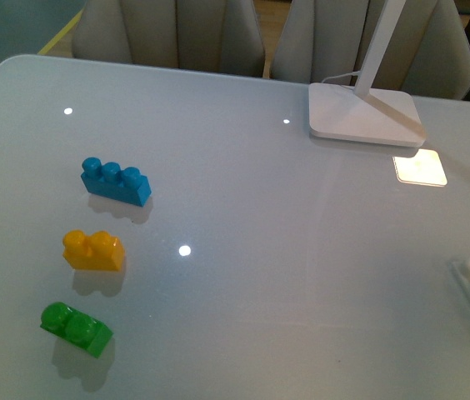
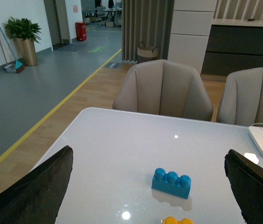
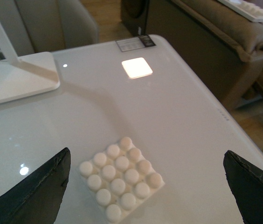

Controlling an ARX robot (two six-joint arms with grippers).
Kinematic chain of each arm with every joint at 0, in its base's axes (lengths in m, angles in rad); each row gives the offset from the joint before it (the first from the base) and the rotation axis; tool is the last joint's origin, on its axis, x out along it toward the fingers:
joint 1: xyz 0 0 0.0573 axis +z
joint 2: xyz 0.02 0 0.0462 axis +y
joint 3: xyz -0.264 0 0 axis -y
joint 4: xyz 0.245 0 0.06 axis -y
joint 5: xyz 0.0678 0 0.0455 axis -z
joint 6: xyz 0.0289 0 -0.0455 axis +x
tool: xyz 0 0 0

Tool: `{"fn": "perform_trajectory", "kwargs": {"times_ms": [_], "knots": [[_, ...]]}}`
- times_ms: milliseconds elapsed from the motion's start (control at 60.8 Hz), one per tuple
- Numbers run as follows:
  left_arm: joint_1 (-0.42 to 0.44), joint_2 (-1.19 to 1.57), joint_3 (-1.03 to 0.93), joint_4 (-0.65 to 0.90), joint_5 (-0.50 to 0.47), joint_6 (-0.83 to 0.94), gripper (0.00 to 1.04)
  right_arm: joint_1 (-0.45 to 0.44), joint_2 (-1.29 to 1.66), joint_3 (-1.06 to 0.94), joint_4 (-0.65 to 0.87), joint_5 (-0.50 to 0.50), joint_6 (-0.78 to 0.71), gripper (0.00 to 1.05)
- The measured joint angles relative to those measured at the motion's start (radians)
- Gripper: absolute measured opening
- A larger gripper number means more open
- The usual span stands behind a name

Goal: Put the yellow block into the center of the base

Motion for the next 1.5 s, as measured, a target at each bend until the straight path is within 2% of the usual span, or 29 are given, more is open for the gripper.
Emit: {"fn": "perform_trajectory", "kwargs": {"times_ms": [99, 132, 148, 197, 263, 411, 576, 708, 872, 1119, 1300, 1497], "knots": [[0.0, 0.0, 0.0, 0.0, -0.001, 0.0, 0.97, -0.159, 0.32, 0.002, 0.343, -0.223, -0.13, 0.96], [0.0, 0.0, 0.0, 0.0, 0.0, 0.0, 0.97, -0.208, 0.476, 0.014, 0.496, -0.327, -0.187, 0.96], [0.0, 0.0, 0.0, 0.0, 0.0, 0.0, 0.97, -0.217, 0.512, 0.019, 0.528, -0.338, -0.202, 0.96], [0.0, 0.0, 0.0, 0.0, 0.0, 0.0, 0.97, -0.259, 0.706, 0.061, 0.684, -0.458, -0.282, 0.96], [0.0, 0.0, 0.0, 0.0, 0.0, 0.0, 0.97, -0.279, 0.899, 0.133, 0.779, -0.526, -0.35, 0.96], [0.0, 0.0, 0.0, 0.0, 0.0, 0.0, 0.97, -0.255, 1.281, 0.275, 0.777, -0.595, -0.429, 0.96], [0.0, 0.0, 0.0, 0.0, 0.0, 0.0, 0.97, -0.238, 1.557, 0.338, 0.84, -0.627, -0.426, 0.96], [0.0, 0.0, 0.0, 0.0, 0.0, 0.0, 0.97, -0.257, 1.688, 0.356, 0.893, -0.656, -0.386, 0.96], [0.0, 0.0, 0.0, 0.0, 0.0, 0.0, 0.97, -0.289, 1.723, 0.38, 0.901, -0.686, -0.359, 0.96], [0.0, 0.0, 0.0, 0.0, 0.0, 0.0, 0.97, -0.281, 1.74, 0.425, 0.843, -0.688, -0.357, 0.96], [0.0, 0.0, 0.0, 0.0, 0.0, 0.0, 0.97, -0.22, 1.732, 0.464, 0.752, -0.634, -0.401, 0.96], [0.0, 0.0, 0.0, 0.0, 0.0, 0.0, 0.97, -0.081, 1.687, 0.535, 0.594, -0.628, -0.441, 0.96]]}}
